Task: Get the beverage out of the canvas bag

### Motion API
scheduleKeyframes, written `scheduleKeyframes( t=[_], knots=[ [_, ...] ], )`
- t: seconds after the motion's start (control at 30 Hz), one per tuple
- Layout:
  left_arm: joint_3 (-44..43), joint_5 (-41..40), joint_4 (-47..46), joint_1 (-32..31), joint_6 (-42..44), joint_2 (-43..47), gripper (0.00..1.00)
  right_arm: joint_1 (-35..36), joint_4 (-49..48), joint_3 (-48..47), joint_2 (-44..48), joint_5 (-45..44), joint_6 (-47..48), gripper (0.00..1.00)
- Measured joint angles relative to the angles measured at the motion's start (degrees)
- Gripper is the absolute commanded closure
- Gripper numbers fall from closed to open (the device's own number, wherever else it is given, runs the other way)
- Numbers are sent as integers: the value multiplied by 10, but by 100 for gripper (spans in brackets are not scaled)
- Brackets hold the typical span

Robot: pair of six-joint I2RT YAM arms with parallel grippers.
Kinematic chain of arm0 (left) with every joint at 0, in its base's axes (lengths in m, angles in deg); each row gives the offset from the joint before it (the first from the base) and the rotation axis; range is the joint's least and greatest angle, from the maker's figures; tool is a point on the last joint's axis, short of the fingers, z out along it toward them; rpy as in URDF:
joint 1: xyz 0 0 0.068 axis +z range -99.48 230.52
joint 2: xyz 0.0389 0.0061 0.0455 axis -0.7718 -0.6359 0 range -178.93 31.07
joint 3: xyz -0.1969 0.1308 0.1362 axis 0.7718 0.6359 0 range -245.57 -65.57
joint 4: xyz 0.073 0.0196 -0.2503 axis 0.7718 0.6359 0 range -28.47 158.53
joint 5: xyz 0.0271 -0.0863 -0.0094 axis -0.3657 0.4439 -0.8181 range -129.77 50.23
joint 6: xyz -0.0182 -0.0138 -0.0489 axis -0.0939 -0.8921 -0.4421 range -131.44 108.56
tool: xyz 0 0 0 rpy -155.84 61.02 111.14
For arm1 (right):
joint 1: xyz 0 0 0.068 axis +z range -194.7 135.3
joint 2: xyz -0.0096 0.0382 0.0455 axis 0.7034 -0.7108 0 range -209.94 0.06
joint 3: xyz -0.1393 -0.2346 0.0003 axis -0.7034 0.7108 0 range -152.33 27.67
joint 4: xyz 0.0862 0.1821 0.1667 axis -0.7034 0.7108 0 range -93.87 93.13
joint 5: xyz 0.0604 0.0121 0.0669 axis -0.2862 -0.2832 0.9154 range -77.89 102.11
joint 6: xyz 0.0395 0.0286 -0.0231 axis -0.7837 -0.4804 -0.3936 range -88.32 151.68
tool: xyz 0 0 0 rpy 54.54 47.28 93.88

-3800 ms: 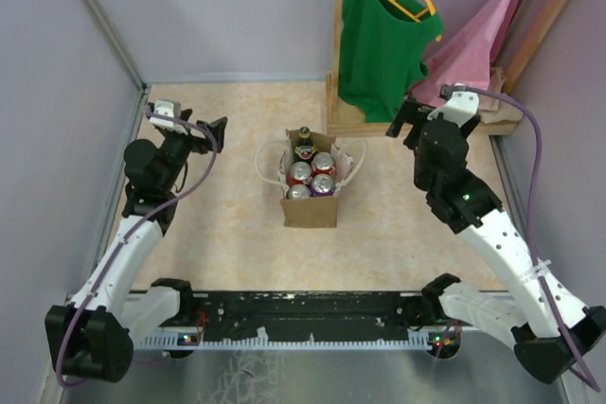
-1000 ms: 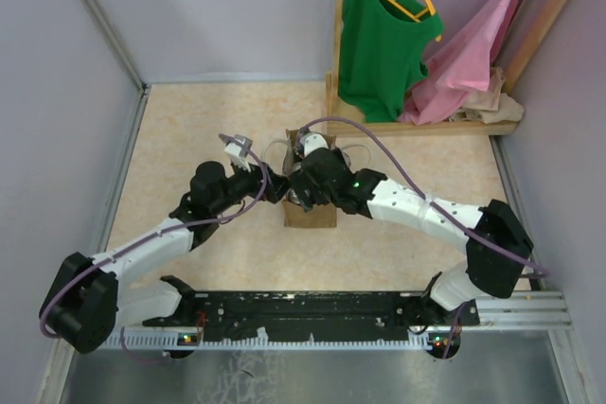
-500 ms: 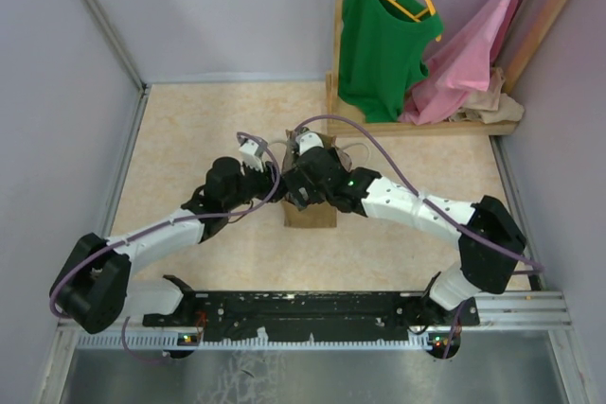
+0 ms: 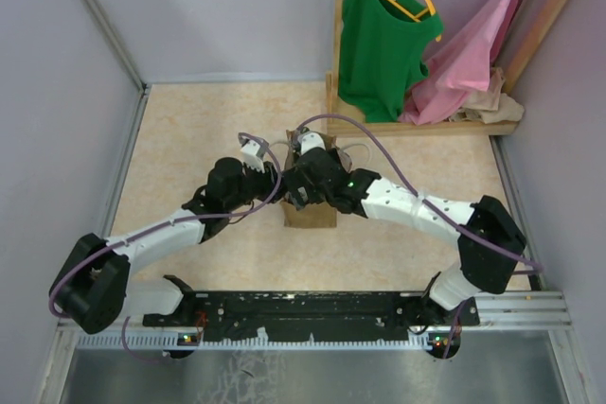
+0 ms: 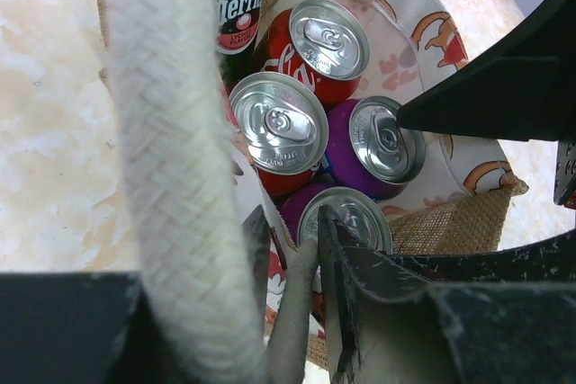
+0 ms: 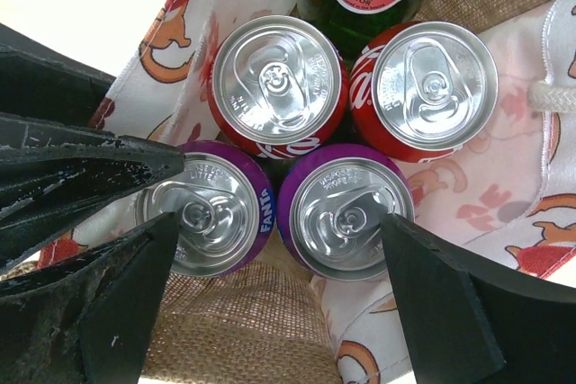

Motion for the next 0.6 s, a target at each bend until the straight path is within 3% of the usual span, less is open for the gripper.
scheduleKeyframes(
  t=[0.6],
  knots=[
    [-10, -17, 37, -58, -7, 8, 66, 19, 47, 14, 32, -15, -18, 10]
  ],
)
